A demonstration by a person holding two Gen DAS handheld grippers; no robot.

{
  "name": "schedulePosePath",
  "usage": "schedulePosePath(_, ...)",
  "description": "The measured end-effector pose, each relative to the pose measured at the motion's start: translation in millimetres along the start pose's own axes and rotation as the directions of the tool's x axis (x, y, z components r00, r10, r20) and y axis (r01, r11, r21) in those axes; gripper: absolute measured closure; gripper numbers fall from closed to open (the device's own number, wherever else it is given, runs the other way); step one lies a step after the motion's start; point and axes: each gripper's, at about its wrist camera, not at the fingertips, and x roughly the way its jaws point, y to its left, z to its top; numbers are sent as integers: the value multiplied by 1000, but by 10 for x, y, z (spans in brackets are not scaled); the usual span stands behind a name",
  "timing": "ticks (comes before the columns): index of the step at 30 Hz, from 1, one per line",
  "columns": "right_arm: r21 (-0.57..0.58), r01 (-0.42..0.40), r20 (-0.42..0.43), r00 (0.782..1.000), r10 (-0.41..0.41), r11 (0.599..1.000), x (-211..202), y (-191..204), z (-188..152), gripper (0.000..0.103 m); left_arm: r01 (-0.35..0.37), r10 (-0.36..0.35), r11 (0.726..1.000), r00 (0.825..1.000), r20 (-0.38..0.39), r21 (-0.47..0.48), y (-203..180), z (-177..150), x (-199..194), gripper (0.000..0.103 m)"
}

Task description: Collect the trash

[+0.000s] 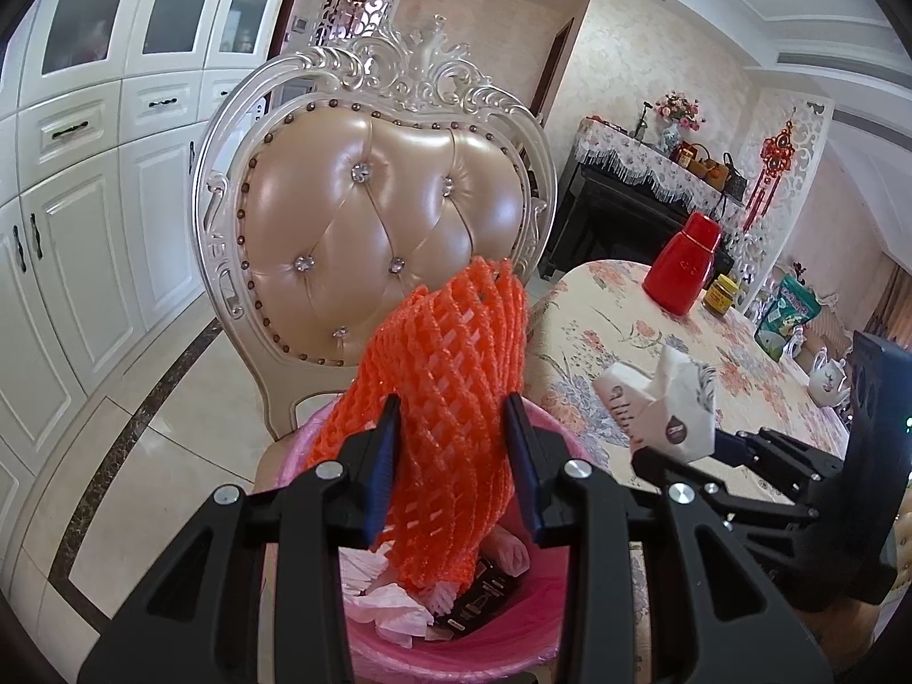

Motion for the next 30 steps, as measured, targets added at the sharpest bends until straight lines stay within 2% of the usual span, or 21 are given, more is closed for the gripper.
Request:
schedulePosePath(1,-5,-4,-2,1000,4,1000,17,24,10,53,-1,1,1000,1000,1,-3,10,1,-3,65)
schedulePosePath(4,-16,-12,-6,1000,12,1000,67,85,29,51,3,-3,1000,1000,5,-20,41,6,-6,52)
schedulePosePath(6,-27,-16,-12,1000,15,1000,100,118,30,41,-4,4,1000,1000,4,-28,66,7,-8,46)
schedulePosePath(10,-21,-15,-24,1000,15,1000,139,119,4,41,-15,16,999,1000,5,-32,104,6,-39,45)
schedulePosePath(14,-2,-11,-21,1000,11,1000,105,74,-46,41,-26,26,999,1000,3,-24,96,-19,-89,34)
schedulePosePath(24,65,22,-3,1000,-22,998,-124,-49,-371,23,-52,55,998,996,-73,48,-60,-283,-241,12)
schedulePosePath(30,68,32,10,999,-32,997,-289,-54,-475,18,-80,87,995,991,-104,64,-98,-480,-407,5)
